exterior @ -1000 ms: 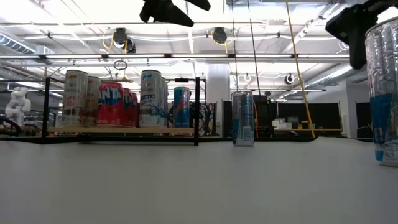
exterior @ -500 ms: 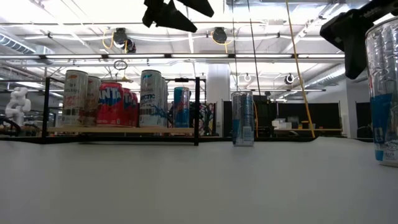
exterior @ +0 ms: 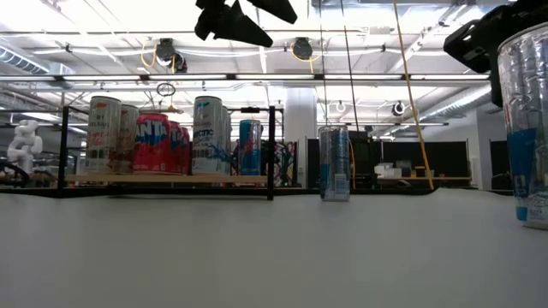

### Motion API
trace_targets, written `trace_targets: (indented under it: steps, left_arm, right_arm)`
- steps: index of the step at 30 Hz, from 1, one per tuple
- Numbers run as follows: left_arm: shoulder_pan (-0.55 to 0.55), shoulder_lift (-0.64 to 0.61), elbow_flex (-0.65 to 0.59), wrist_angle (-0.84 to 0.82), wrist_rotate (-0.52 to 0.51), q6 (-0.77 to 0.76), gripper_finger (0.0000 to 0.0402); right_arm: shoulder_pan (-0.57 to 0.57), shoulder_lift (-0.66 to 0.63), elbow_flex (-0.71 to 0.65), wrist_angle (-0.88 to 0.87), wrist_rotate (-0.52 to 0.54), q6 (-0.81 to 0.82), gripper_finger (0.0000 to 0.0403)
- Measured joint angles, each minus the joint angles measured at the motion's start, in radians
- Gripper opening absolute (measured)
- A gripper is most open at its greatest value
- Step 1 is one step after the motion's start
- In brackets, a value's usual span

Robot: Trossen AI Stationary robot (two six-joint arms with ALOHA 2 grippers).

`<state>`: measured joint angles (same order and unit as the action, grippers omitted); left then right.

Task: Place canned beverage on shelf
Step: Put the bottom blue soda can on the shelf aligned with the other blue soda can

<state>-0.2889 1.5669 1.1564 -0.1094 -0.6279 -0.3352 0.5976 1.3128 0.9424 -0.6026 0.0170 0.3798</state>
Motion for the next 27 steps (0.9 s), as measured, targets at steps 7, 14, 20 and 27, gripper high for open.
trace_targets:
  steps: [7,14,20,27]
  left_arm:
    - [-0.049,0.038,-0.001,-0.052,-0.029,0.0,0.0328]
    - [-0.122,0.047,-0.001,0.003,-0.031,0.009,0.0328]
    - [-0.218,0.052,-0.001,0.143,-0.008,0.116,0.0328]
    - [-0.25,0.079,0.0,0.189,0.065,0.077,0.0328]
  right_arm:
    - [0.0,0.002,0.06,-0.012,0.002,-0.028,0.0162]
    - [0.0,0.001,0.201,-0.005,0.072,-0.305,0.0182]
    - [-0.002,0.0,0.253,0.066,0.145,-0.598,0.0172]
    - [-0.019,0.0,0.254,0.188,0.167,-0.817,0.0174]
